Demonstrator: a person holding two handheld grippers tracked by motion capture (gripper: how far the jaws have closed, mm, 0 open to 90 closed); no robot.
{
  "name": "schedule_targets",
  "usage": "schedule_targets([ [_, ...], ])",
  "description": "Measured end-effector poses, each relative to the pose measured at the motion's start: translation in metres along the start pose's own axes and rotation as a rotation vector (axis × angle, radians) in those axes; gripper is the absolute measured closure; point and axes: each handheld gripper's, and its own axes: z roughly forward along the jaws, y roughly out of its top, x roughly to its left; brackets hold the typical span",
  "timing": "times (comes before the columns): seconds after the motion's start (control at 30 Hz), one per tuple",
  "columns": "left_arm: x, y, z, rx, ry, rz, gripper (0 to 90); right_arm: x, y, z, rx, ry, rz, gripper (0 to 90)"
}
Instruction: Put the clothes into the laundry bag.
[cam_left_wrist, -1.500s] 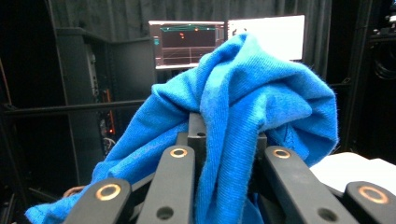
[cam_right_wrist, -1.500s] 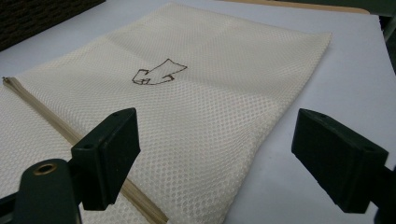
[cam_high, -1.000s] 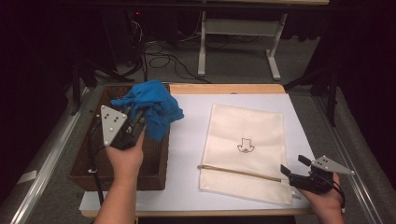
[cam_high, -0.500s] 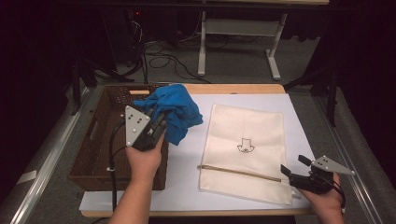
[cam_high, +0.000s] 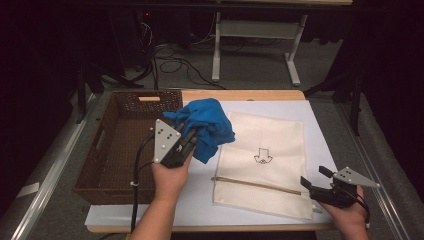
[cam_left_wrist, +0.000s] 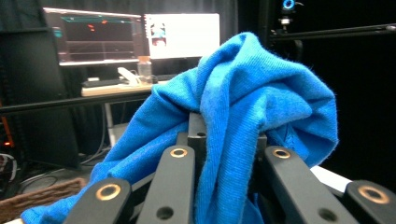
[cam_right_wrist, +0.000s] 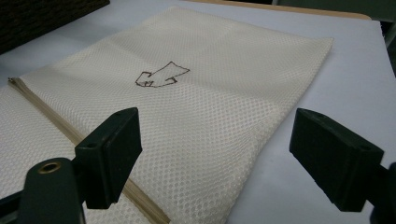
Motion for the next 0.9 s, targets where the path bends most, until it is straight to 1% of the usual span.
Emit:
schedule_targets([
  [0.1, -0.008, -0.003, 0.001, -0.002, -0.021, -0.002, 79.8, 0.001, 0.000, 0.000, 0.000, 0.003, -0.001, 18.4],
  [0.13, -0.012, -0.006, 0.002, -0.001, -0.036, -0.009, 79.8, 0.001, 0.000, 0.000, -0.001, 0.004, -0.002, 18.4],
  [0.17, -0.012, -0.006, 0.002, -0.001, -0.036, -0.009, 79.9, 0.001, 0.000, 0.000, -0.001, 0.004, -0.001, 18.5],
  [0.27, -0.021, -0.012, 0.002, 0.001, -0.070, -0.023, 79.8, 0.001, 0.000, 0.000, 0.000, 0.007, -0.004, 19.5],
  [0.3, -0.021, -0.012, 0.002, 0.001, -0.070, -0.023, 79.9, 0.001, 0.000, 0.000, 0.000, 0.007, -0.004, 19.5],
  [0.33, -0.025, -0.015, 0.001, 0.007, -0.084, -0.025, 79.8, 0.001, 0.000, 0.001, -0.001, 0.011, -0.009, 19.7],
  [0.4, -0.029, -0.018, 0.001, 0.006, -0.102, -0.043, 79.8, 0.002, 0.000, 0.001, 0.002, 0.013, -0.008, 19.7],
  [0.47, -0.033, -0.021, -0.001, 0.011, -0.119, -0.043, 79.8, 0.003, 0.000, 0.001, 0.002, 0.015, -0.008, 19.8],
  [0.53, -0.034, -0.022, -0.002, 0.013, -0.124, -0.041, 79.8, 0.003, 0.000, 0.001, 0.002, 0.017, -0.008, 19.9],
  [0.57, -0.036, -0.024, -0.005, 0.017, -0.135, -0.041, 79.8, 0.003, 0.000, 0.001, 0.001, 0.019, -0.010, 20.2],
  [0.63, -0.037, -0.024, -0.006, 0.019, -0.138, -0.040, 79.8, 0.003, 0.000, 0.001, 0.001, 0.020, -0.008, 20.9],
  [0.67, -0.037, -0.026, -0.009, 0.022, -0.144, -0.045, 79.8, 0.003, 0.000, 0.001, -0.001, 0.022, -0.012, 21.0],
  [0.7, -0.038, -0.028, -0.013, 0.023, -0.149, -0.057, 79.7, 0.003, 0.000, 0.001, 0.001, 0.024, -0.011, 21.0],
  [0.77, -0.040, -0.032, -0.019, 0.016, -0.147, -0.050, 79.7, 0.004, 0.000, 0.002, 0.002, 0.027, -0.015, 21.0],
  [0.87, -0.042, -0.042, -0.026, 0.021, -0.153, -0.053, 79.7, 0.006, 0.000, 0.003, 0.000, 0.032, -0.026, 21.5],
  [0.9, -0.042, -0.042, -0.026, 0.021, -0.153, -0.053, 79.7, 0.006, 0.000, 0.003, 0.000, 0.032, -0.026, 21.5],
])
